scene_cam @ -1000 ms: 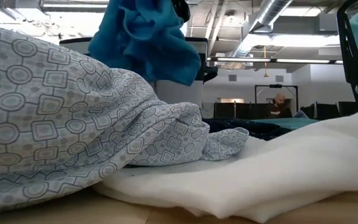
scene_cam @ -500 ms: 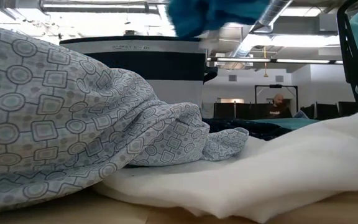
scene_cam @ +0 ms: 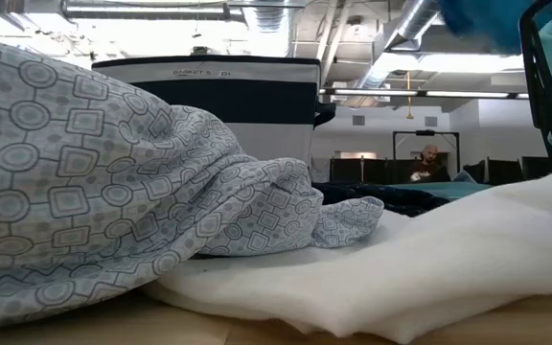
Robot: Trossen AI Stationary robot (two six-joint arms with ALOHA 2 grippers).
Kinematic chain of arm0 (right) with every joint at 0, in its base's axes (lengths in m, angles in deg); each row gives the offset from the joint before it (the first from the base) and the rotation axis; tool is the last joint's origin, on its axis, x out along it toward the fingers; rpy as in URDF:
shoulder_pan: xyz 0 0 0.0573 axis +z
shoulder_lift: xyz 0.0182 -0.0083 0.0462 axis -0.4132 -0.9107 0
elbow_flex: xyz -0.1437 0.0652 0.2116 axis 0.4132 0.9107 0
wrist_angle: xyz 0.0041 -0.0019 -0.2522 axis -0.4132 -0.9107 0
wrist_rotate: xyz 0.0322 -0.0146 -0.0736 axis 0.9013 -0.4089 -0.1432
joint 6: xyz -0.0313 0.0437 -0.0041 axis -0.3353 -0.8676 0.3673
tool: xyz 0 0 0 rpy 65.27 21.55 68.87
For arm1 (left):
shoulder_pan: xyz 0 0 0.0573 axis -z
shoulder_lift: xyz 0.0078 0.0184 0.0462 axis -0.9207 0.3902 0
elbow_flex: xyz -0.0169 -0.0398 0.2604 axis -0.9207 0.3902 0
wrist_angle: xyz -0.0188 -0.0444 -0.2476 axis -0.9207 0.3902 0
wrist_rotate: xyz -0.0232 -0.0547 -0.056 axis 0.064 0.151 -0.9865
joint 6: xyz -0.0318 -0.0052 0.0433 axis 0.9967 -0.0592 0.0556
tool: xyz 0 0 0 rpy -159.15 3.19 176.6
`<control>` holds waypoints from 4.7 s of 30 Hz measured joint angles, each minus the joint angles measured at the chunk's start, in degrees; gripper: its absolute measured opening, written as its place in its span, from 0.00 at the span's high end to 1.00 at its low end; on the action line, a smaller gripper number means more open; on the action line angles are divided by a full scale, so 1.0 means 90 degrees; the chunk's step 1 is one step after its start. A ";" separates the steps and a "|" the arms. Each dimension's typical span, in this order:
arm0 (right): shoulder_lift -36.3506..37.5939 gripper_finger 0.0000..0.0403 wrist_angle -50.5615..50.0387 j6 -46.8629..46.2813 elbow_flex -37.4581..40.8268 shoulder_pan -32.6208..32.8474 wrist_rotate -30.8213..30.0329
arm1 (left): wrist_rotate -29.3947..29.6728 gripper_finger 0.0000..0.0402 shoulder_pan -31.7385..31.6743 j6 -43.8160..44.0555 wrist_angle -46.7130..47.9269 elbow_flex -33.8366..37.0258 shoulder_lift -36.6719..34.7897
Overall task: Pick & Place Cloths
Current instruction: Put the blue shorts into the black wire basket, then put the white patterned polo shirt into the blue laundry bin
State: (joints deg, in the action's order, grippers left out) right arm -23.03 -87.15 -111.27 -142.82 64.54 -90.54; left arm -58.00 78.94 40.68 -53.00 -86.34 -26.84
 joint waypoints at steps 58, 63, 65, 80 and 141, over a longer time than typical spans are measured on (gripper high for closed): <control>-0.2335 0.92 0.3577 -0.1420 0.4092 0.0882 0.3210 | 0.0000 0.45 0.0002 -0.0004 -0.0002 0.0000 -0.0002; -0.1824 0.76 0.3536 -0.1138 0.4097 0.0874 0.3016 | 0.0010 0.42 0.0002 -0.0210 -0.0002 0.0000 -0.0002; -0.1545 0.68 0.3537 -0.1081 0.4097 0.0873 0.2936 | 0.0010 0.41 0.0002 -0.0219 0.0009 0.0000 -0.0002; 0.0618 0.33 0.3582 -0.1299 0.4086 0.0812 0.2739 | -0.0135 0.37 0.0056 -0.0226 0.1382 0.0000 -0.0002; 0.0847 0.33 0.3591 -0.1021 0.4073 0.0812 0.1804 | -0.0401 0.58 0.1921 0.0523 -0.1549 0.2150 0.4173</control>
State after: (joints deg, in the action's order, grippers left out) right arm -15.41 -54.83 -120.46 -106.16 71.84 -74.30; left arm -61.61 96.22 45.39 -66.94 -66.99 10.72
